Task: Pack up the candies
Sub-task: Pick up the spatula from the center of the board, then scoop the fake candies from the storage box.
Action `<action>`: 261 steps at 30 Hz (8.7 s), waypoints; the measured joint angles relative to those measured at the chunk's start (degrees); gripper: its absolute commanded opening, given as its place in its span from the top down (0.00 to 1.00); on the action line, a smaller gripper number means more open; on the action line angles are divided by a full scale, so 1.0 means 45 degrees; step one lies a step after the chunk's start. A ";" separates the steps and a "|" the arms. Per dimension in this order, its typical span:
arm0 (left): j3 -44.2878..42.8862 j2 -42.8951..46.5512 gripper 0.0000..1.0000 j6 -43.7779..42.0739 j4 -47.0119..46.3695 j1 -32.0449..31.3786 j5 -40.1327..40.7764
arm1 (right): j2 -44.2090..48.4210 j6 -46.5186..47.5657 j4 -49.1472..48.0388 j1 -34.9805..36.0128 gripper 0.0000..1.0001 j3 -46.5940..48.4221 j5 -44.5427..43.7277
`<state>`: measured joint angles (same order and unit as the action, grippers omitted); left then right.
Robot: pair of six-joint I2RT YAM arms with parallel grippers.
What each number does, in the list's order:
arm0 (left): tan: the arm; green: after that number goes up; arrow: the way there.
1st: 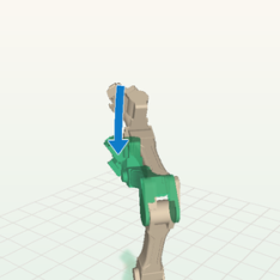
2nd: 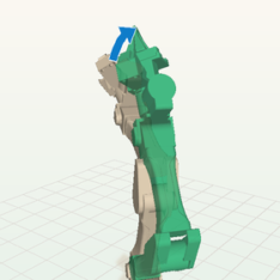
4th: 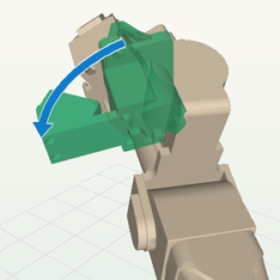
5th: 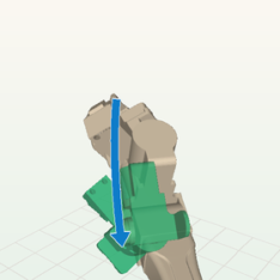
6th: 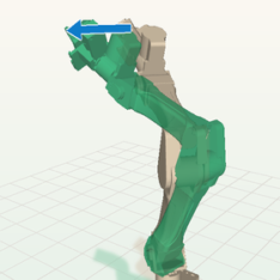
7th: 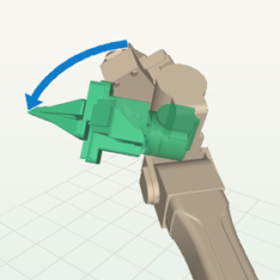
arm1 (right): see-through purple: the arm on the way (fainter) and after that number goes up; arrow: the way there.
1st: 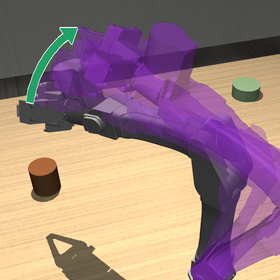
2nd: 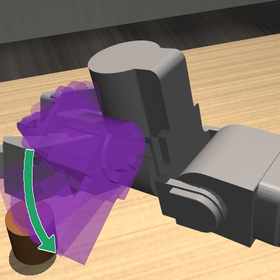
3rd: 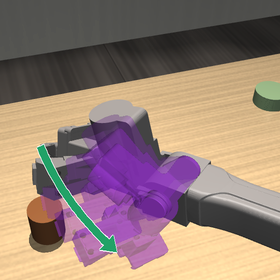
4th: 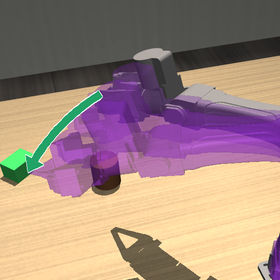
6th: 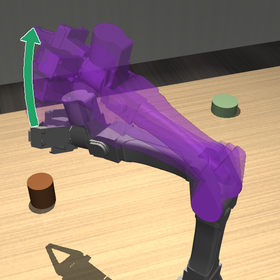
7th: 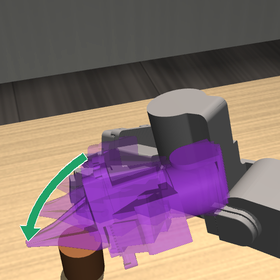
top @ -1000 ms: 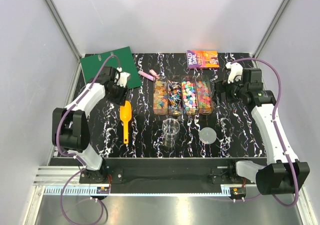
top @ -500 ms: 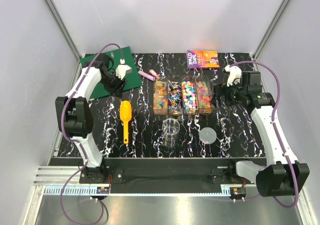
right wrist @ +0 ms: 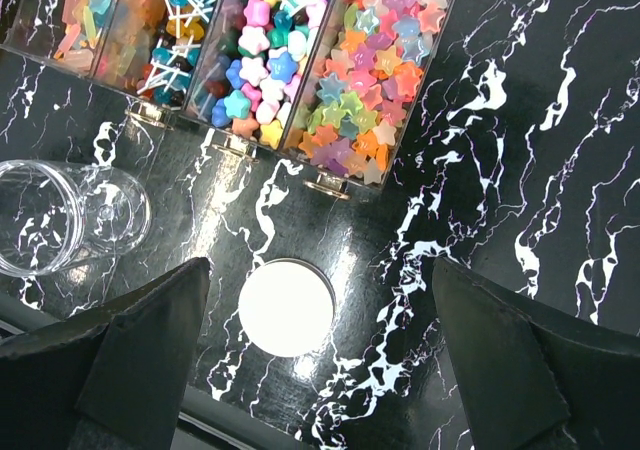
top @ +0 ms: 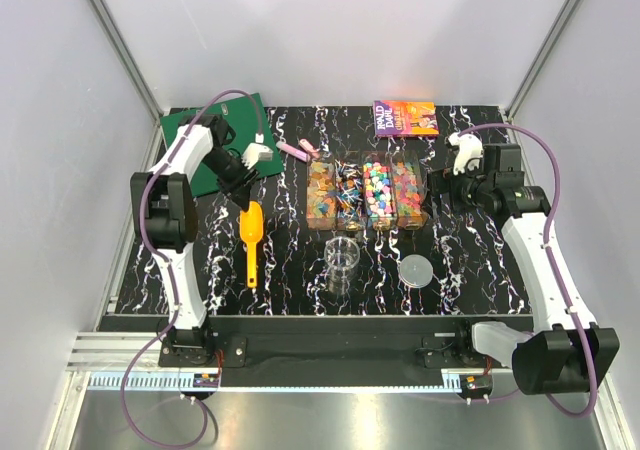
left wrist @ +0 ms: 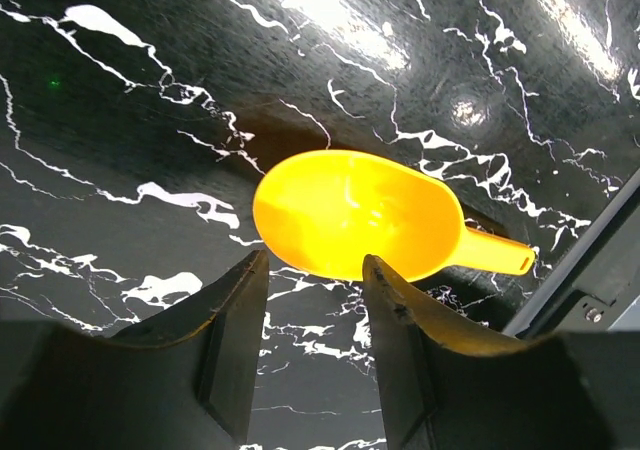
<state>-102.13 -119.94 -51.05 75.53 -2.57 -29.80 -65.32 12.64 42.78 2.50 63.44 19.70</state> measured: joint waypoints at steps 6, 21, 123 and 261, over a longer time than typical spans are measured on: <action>-0.0170 -0.0316 0.53 -0.0209 0.0287 0.0000 -0.0053 | -0.0112 0.0053 0.0083 0.0000 0.00 0.0000 0.0049; -0.1559 -0.1982 1.00 -0.0505 0.0359 0.0029 -0.0209 | -0.0253 0.0160 0.0087 0.0000 0.00 0.0005 0.0121; 0.0219 0.0831 1.00 2.3018 -1.2390 0.0374 -0.7791 | -0.5047 0.2142 -0.8369 0.9194 0.30 0.2676 -0.4401; -0.2511 0.2181 1.00 1.1327 -0.8004 0.0185 0.1209 | -0.2924 0.1525 -0.1438 0.5897 1.00 0.4556 -0.1438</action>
<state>-113.43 -110.13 -0.08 39.51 -1.74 -24.36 -78.48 19.51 36.32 29.04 83.94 13.23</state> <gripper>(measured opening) 0.012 0.322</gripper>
